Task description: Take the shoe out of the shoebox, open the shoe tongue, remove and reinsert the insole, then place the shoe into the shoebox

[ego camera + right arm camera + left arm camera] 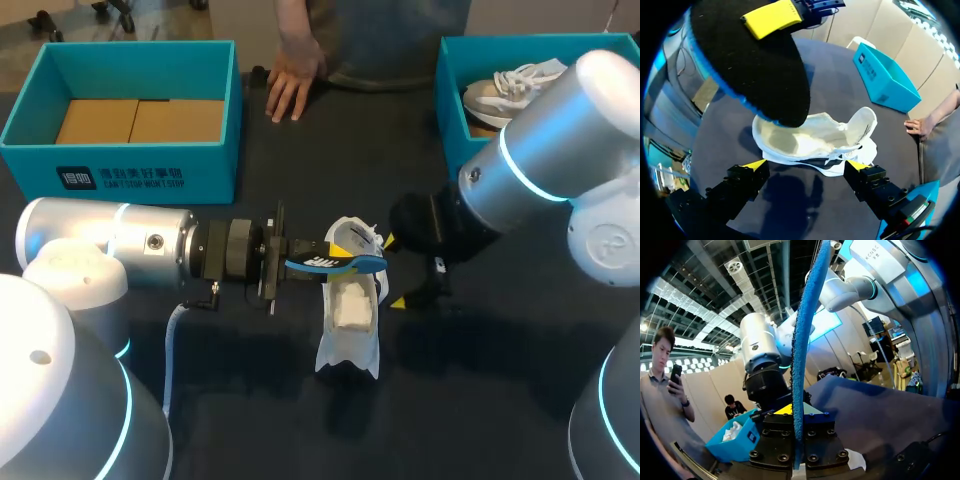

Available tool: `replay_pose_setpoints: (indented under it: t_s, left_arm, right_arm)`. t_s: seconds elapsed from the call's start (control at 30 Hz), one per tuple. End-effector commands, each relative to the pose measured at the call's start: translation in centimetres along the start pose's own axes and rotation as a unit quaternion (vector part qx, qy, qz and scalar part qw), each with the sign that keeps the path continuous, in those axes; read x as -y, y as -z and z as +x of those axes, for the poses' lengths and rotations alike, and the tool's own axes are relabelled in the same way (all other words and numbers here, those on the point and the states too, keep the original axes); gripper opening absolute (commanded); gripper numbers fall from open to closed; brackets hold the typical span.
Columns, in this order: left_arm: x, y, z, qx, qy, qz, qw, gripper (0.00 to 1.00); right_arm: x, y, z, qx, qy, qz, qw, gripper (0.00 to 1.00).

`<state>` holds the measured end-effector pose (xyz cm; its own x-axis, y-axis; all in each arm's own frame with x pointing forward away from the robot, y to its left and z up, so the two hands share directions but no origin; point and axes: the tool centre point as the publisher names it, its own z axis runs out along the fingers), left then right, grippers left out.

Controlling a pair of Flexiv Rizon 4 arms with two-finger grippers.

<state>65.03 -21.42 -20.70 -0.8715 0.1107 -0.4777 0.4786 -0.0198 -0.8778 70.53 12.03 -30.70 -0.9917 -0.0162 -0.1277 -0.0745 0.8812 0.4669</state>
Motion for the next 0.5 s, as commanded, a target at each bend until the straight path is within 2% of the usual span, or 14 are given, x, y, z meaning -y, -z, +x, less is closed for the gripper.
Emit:
replay_pose_setpoints:
  t_s: [0.03, 0.2, 0.5]
  left_arm:
    - [0.03, -0.10, 0.09, 0.000, 0.000, -0.002, 1.000, 0.00]
    - [-0.03, -0.15, 0.17, -0.001, 0.001, 0.000, 1.000, 0.00]
    - [-0.60, -0.16, 0.93, -0.005, -0.005, -0.007, 1.000, 0.00]
  right_arm:
    - [-0.44, -0.64, 0.25, 0.017, -0.005, 0.004, 1.000, 1.00]
    - [-0.60, -0.82, 0.26, 0.039, -0.006, 0.005, 0.999, 1.00]
    - [-0.60, -0.82, 0.26, 0.039, -0.006, 0.005, 0.999, 1.00]
